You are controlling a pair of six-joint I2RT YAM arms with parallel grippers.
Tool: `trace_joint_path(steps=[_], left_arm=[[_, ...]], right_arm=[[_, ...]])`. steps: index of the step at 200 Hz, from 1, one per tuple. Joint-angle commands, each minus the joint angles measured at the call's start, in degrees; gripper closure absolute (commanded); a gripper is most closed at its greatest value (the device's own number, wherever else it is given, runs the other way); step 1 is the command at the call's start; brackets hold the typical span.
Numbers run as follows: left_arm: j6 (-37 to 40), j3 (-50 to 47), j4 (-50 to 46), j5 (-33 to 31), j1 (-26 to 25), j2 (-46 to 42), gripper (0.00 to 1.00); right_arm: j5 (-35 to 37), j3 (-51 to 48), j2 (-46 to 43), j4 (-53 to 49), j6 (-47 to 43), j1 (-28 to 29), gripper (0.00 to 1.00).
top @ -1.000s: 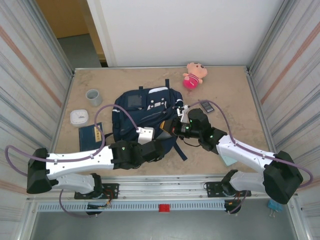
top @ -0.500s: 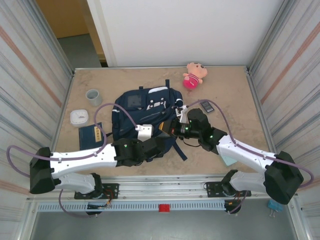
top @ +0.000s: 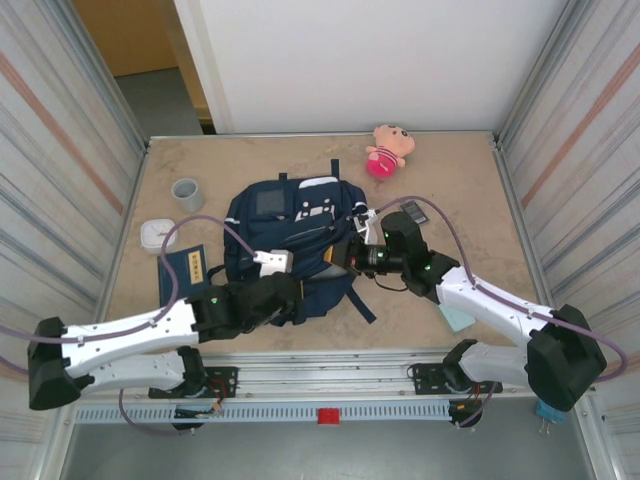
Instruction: Pack books, pencil case, and school supplies into a backpack
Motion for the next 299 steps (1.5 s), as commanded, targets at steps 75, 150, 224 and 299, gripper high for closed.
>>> trace_joint_path(steps=[75, 150, 224, 299], left_arm=[[9.76, -3.4, 12.39, 10.03, 2.38, -2.37, 1.0], [7.36, -3.36, 3.2, 5.84, 2.6, -3.67, 1.0], [6.63, -2.59, -14.26, 1.0, 6.5, -9.47, 1.0], [16.11, -6.1, -2.84, 18.78, 12.57, -11.4, 1.0]], right_arm=[[0.41, -1.95, -0.47, 13.29, 7.02, 2.3, 0.48], [4.64, -2.74, 0.64, 12.61, 8.22, 2.26, 0.92], [-6.73, 3.4, -2.9, 0.59, -2.35, -6.95, 1.0], [-12.07, 9.0, 0.43, -6.74, -10.63, -7.54, 1.0]])
